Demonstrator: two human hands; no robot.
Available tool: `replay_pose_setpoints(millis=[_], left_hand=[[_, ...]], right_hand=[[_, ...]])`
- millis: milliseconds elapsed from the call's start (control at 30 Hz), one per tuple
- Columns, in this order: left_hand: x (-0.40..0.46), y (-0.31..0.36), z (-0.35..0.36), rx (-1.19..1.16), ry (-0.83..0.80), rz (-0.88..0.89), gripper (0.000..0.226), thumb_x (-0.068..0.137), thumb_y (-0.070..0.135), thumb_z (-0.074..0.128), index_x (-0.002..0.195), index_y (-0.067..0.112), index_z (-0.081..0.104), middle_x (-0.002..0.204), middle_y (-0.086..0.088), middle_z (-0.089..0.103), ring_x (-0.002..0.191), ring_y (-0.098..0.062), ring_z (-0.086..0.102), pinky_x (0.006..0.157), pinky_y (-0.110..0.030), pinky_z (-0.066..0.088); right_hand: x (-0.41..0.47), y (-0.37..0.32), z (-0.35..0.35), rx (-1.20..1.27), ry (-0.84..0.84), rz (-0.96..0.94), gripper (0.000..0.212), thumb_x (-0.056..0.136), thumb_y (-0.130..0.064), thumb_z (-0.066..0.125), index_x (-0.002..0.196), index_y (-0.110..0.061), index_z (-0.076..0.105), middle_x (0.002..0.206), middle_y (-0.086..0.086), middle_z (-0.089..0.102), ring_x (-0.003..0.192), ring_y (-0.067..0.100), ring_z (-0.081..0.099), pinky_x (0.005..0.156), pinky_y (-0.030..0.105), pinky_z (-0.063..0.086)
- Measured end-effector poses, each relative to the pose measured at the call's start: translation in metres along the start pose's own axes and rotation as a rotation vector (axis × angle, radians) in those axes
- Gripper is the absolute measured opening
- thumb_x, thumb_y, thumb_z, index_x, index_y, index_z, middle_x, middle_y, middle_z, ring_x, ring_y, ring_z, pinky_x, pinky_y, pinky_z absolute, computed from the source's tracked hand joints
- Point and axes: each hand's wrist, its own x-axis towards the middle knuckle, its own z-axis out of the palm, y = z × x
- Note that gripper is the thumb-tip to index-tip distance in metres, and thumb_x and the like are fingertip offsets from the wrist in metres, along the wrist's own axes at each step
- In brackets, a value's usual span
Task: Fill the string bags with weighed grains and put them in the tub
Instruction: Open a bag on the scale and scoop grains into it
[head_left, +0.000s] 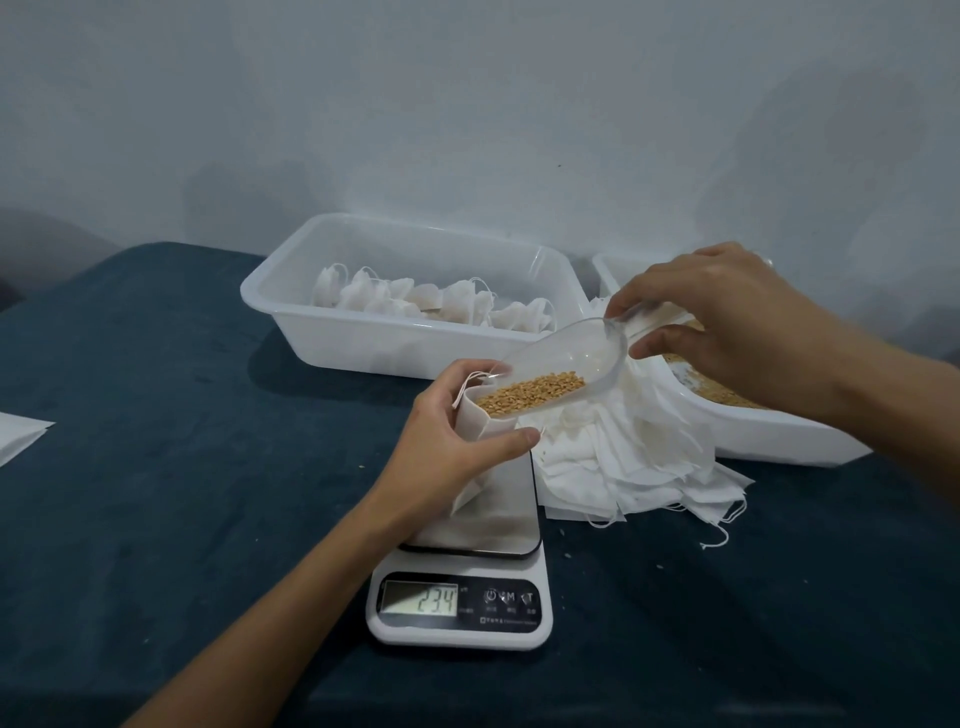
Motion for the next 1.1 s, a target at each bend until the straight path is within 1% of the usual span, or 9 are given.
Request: replay_pose_setpoints(millis=[233,533,600,700,800,833,933,967,1100], left_hand=[[0.000,0.000,0.000,-0.008,0.004,-0.007,0.055,0.080,0.008,0.088,0.125,0.027,0.063,0.115,0.016,0.073,0.103,-0.016,0.075,0.082,-0.023,0.058],[0.000,0.001,0.001,-0.008,0.005,-0.002,0.054,0.081,0.007,0.088,0.125,0.024,0.063,0.113,0.020,0.073,0.101,-0.013,0.075,0.081,-0.020,0.057],[0.000,0.001,0.000,-0.002,0.007,-0.001,0.054,0.080,0.007,0.088,0.125,0.025,0.063,0.113,0.020,0.073,0.102,-0.013,0.075,0.082,-0.020,0.057],[0.000,0.001,0.000,-0.013,0.019,-0.009,0.054,0.080,0.007,0.088,0.125,0.024,0.064,0.115,0.012,0.073,0.104,-0.016,0.075,0.083,-0.023,0.058],[0.001,0.002,0.000,-0.026,0.032,-0.015,0.054,0.080,0.008,0.089,0.125,0.024,0.064,0.121,0.003,0.072,0.109,-0.019,0.073,0.088,-0.028,0.059],[0.001,0.002,-0.001,-0.031,0.036,-0.018,0.054,0.079,0.009,0.089,0.125,0.024,0.065,0.122,0.001,0.072,0.111,-0.020,0.072,0.090,-0.030,0.059],[0.000,0.002,-0.002,-0.024,0.048,-0.026,0.055,0.077,0.013,0.090,0.124,0.026,0.066,0.120,0.002,0.072,0.111,-0.018,0.072,0.091,-0.029,0.058],[0.000,0.002,-0.002,-0.019,0.050,-0.028,0.054,0.078,0.012,0.090,0.124,0.026,0.066,0.116,0.003,0.073,0.107,-0.016,0.072,0.087,-0.027,0.058],[0.000,0.001,-0.002,-0.006,0.067,-0.033,0.052,0.079,0.009,0.089,0.122,0.026,0.066,0.099,0.001,0.071,0.088,-0.011,0.069,0.078,-0.022,0.056]], right_hand=[[0.000,-0.001,0.000,0.013,0.005,-0.003,0.028,0.082,-0.016,0.081,0.109,-0.020,0.074,0.103,-0.009,0.074,0.091,0.010,0.057,0.095,0.028,0.027],[0.001,0.000,0.002,0.009,0.010,-0.003,0.028,0.082,-0.016,0.081,0.108,-0.021,0.074,0.095,-0.022,0.061,0.088,0.004,0.049,0.097,0.032,0.030],[0.001,0.002,0.002,0.011,0.016,0.005,0.028,0.082,-0.016,0.081,0.108,-0.021,0.074,0.096,-0.021,0.064,0.088,0.004,0.049,0.095,0.031,0.030],[0.000,0.004,0.005,0.026,0.017,0.032,0.027,0.082,-0.017,0.081,0.108,-0.023,0.074,0.092,-0.023,0.061,0.088,0.002,0.050,0.092,0.029,0.031],[-0.003,0.007,0.010,0.094,-0.013,0.082,0.029,0.082,-0.015,0.082,0.108,-0.022,0.074,0.096,-0.022,0.065,0.092,0.004,0.060,0.091,0.033,0.043],[-0.005,0.009,0.013,0.139,-0.014,0.109,0.029,0.081,-0.013,0.082,0.108,-0.022,0.074,0.098,-0.020,0.068,0.095,0.005,0.064,0.092,0.029,0.045],[-0.011,0.014,0.023,0.270,-0.005,0.186,0.028,0.080,-0.010,0.082,0.105,-0.021,0.075,0.100,-0.018,0.072,0.097,-0.002,0.064,0.087,0.003,0.039],[-0.014,0.017,0.027,0.307,-0.010,0.202,0.028,0.080,-0.009,0.082,0.104,-0.020,0.075,0.101,-0.018,0.072,0.098,-0.005,0.063,0.085,0.001,0.038],[-0.021,0.037,0.037,0.491,0.002,0.278,0.024,0.082,-0.008,0.080,0.104,-0.017,0.075,0.100,-0.010,0.075,0.097,-0.001,0.068,0.089,0.018,0.049]])
